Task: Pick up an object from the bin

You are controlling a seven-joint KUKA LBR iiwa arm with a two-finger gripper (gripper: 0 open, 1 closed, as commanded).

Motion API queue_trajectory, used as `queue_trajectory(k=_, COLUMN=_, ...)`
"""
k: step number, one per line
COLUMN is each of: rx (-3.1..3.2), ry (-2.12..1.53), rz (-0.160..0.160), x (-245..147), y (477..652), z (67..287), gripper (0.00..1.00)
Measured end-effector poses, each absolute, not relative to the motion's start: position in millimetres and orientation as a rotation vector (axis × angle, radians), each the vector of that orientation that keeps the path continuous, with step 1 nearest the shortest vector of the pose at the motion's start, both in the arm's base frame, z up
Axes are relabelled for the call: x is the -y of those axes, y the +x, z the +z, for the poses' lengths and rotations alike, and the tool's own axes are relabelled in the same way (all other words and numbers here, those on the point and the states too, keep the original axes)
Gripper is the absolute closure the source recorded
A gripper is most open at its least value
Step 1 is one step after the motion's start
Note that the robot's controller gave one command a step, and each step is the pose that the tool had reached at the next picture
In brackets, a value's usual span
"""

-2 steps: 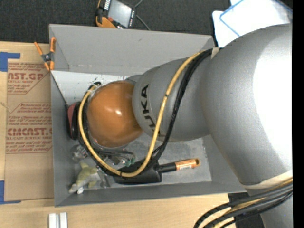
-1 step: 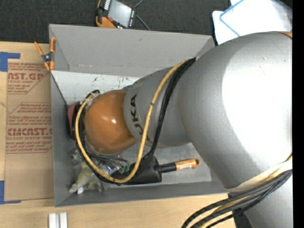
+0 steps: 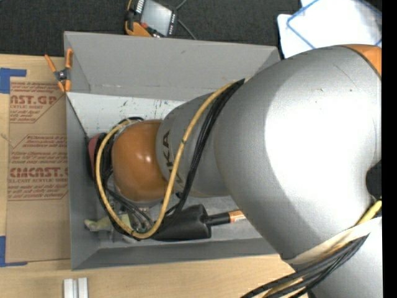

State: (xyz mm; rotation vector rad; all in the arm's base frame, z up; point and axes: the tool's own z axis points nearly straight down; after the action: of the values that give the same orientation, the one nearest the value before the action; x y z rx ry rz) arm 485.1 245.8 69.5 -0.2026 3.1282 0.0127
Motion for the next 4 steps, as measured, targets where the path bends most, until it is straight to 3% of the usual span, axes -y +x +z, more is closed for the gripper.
queue_trajectory(k=3, rx=-3.127, ry=-0.202, rz=0.015, x=-246, y=484.9, z=76, gripper=1.00)
queue_trajectory(k=4, rx=-3.134, ry=-0.203, rz=0.011, x=-245, y=482.9, z=89, gripper=1.00)
